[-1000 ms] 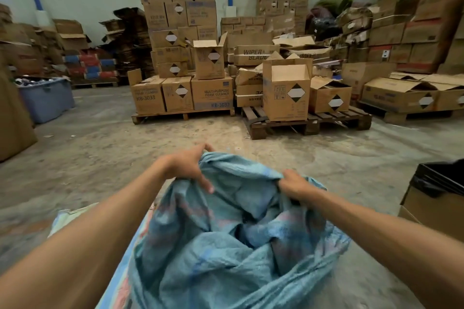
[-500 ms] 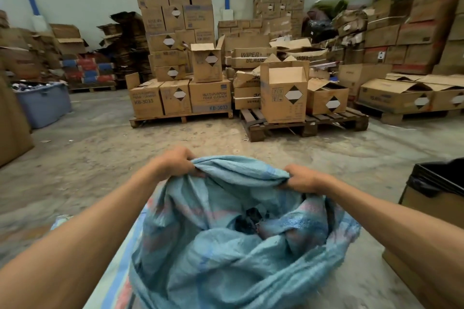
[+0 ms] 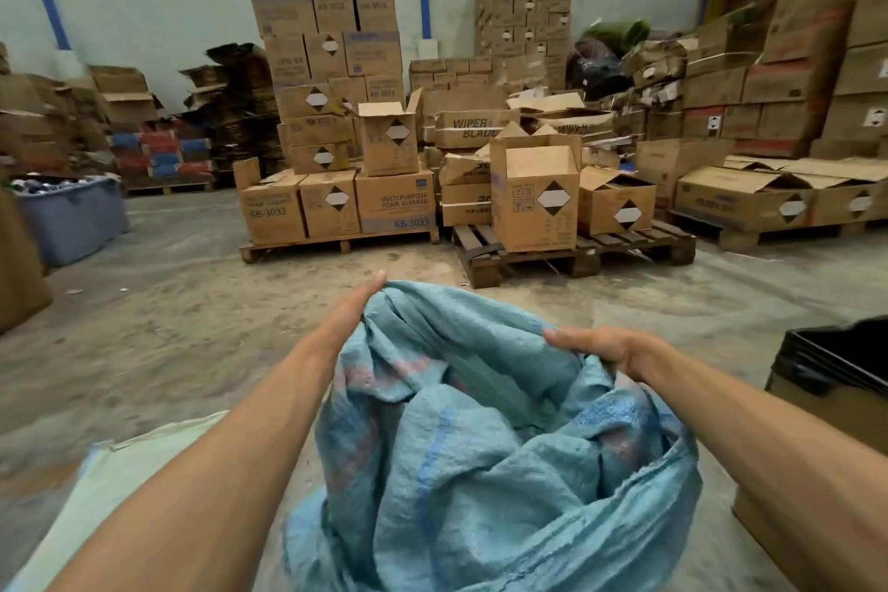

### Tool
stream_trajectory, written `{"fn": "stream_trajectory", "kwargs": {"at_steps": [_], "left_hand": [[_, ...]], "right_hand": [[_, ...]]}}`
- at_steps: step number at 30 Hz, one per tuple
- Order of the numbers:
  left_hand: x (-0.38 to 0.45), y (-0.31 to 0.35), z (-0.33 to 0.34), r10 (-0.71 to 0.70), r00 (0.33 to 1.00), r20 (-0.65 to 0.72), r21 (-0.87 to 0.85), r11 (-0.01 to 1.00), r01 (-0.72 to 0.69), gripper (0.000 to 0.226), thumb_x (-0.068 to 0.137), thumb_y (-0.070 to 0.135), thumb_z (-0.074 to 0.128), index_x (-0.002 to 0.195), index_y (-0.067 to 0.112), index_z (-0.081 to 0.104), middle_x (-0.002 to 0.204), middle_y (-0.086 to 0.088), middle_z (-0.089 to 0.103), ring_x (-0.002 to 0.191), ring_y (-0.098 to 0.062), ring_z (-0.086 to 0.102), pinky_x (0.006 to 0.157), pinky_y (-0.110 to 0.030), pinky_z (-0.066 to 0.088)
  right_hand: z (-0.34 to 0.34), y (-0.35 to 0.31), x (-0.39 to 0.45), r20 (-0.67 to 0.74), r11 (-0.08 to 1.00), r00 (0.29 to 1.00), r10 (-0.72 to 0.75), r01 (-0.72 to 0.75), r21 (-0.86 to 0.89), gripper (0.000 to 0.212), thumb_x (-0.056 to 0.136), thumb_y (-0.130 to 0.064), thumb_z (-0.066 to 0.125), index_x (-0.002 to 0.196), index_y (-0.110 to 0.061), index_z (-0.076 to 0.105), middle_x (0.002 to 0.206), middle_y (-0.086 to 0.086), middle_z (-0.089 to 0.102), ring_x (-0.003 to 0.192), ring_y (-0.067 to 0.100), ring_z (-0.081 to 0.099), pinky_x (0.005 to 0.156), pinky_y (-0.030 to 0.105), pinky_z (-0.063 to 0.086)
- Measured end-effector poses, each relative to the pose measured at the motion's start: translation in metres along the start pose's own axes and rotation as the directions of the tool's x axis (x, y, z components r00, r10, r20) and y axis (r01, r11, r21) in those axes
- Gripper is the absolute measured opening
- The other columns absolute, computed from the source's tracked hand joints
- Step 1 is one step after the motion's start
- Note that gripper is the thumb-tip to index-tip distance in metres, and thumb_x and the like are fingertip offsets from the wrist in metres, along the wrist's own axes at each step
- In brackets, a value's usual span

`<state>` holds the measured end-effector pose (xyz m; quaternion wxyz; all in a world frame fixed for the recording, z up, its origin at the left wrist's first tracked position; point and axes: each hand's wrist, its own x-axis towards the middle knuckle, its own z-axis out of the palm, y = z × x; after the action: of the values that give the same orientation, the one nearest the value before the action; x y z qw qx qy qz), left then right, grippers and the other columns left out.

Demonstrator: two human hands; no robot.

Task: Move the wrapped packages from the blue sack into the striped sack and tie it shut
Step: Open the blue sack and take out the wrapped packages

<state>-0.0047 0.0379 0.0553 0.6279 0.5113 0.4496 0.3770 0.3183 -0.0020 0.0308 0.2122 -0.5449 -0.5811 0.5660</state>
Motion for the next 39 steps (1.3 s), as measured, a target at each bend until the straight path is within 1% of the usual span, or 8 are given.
{"fn": "stream_trajectory", "kwargs": {"at_steps": [4, 9, 14, 19, 26, 30, 35, 39], "left_hand": [[-0.009, 0.006, -0.009, 0.031, 0.997, 0.07, 0.582, 0.811, -0.066, 0.059, 0.063, 0.052, 0.085, 0.104, 0.011, 0.071, 0.094, -0.005, 0.076, 0.089, -0.023, 0.071, 0.082, -0.033, 0.058], [0.014, -0.021, -0.024, 0.502, 0.85, -0.162, 0.986, 0.114, 0.121, 0.031, 0.083, 0.047, 0.065, 0.099, 0.022, 0.057, 0.103, -0.001, 0.043, 0.106, -0.026, 0.043, 0.09, -0.04, 0.037], [0.011, -0.01, -0.016, 0.737, 0.606, -0.301, 0.92, 0.391, -0.019, 0.039, 0.068, 0.035, 0.085, 0.087, 0.018, 0.056, 0.076, 0.0, 0.061, 0.07, -0.021, 0.059, 0.062, -0.035, 0.051], [0.024, -0.01, -0.008, 0.408, 0.678, -0.611, 0.621, 0.779, 0.09, 0.014, 0.077, 0.01, 0.068, 0.069, 0.018, 0.061, 0.08, -0.006, 0.066, 0.075, -0.023, 0.057, 0.066, -0.031, 0.048], [0.022, -0.008, 0.008, -0.303, 0.908, -0.291, -0.035, 0.951, 0.306, 0.027, 0.098, 0.008, 0.041, 0.075, 0.006, 0.054, 0.071, -0.01, 0.06, 0.064, -0.024, 0.057, 0.06, -0.032, 0.051], [0.019, -0.01, -0.001, -0.333, 0.935, -0.124, -0.063, 0.943, 0.328, 0.015, 0.084, 0.015, 0.053, 0.073, 0.007, 0.059, 0.072, -0.012, 0.061, 0.057, -0.027, 0.061, 0.055, -0.033, 0.058], [0.012, -0.012, -0.02, -0.11, 0.977, 0.183, -0.142, 0.98, 0.137, 0.045, 0.068, 0.031, 0.084, 0.101, 0.004, 0.07, 0.1, -0.02, 0.071, 0.086, -0.032, 0.07, 0.075, -0.042, 0.06], [0.01, 0.002, -0.04, 0.0, 0.995, 0.103, 0.463, 0.885, -0.048, 0.078, 0.054, 0.005, 0.088, 0.121, 0.016, 0.049, 0.115, -0.023, 0.065, 0.097, -0.035, 0.066, 0.085, -0.051, 0.056]], "right_hand": [[0.005, -0.003, 0.008, -0.037, 0.958, 0.998, -0.053, 0.041, -0.285, 0.057, 0.064, -0.035, 0.082, 0.114, -0.012, 0.065, 0.116, 0.006, 0.068, 0.1, 0.015, 0.065, 0.077, 0.02, 0.052], [0.006, -0.019, 0.018, -0.239, 0.931, 0.911, -0.337, 0.284, -0.231, 0.03, 0.086, 0.001, 0.062, 0.113, -0.011, 0.058, 0.101, 0.007, 0.067, 0.091, 0.02, 0.065, 0.067, 0.024, 0.053], [0.004, -0.019, 0.032, -0.452, 0.712, 0.658, -0.603, 0.188, -0.676, 0.022, 0.08, -0.011, 0.071, 0.086, -0.032, 0.067, 0.089, -0.005, 0.068, 0.09, 0.018, 0.063, 0.078, 0.037, 0.053], [0.035, -0.002, 0.028, -0.416, 0.192, 0.601, -0.683, -0.401, -0.896, 0.023, 0.096, -0.025, 0.048, 0.11, -0.034, 0.065, 0.106, 0.002, 0.057, 0.104, 0.026, 0.042, 0.083, 0.042, 0.035], [0.032, 0.001, 0.041, -0.481, 0.963, 0.877, -0.003, -0.127, -0.238, 0.03, 0.096, -0.006, 0.043, 0.106, -0.021, 0.066, 0.113, 0.016, 0.066, 0.105, 0.035, 0.061, 0.092, 0.049, 0.052], [0.006, -0.002, 0.028, -0.291, 0.914, 0.936, 0.199, -0.07, 0.4, 0.02, 0.103, -0.011, 0.044, 0.102, -0.006, 0.062, 0.093, 0.014, 0.069, 0.085, 0.026, 0.066, 0.07, 0.038, 0.061], [-0.023, 0.013, 0.01, -0.185, 0.871, 0.965, 0.187, -0.076, 0.485, 0.025, 0.082, -0.015, 0.067, 0.1, 0.002, 0.064, 0.084, 0.017, 0.071, 0.069, 0.029, 0.07, 0.067, 0.037, 0.059], [-0.042, 0.017, -0.001, -0.083, 0.921, 0.997, 0.008, 0.025, 0.39, 0.067, 0.065, -0.028, 0.086, 0.12, 0.002, 0.061, 0.115, 0.024, 0.068, 0.096, 0.034, 0.069, 0.078, 0.039, 0.059]]}}
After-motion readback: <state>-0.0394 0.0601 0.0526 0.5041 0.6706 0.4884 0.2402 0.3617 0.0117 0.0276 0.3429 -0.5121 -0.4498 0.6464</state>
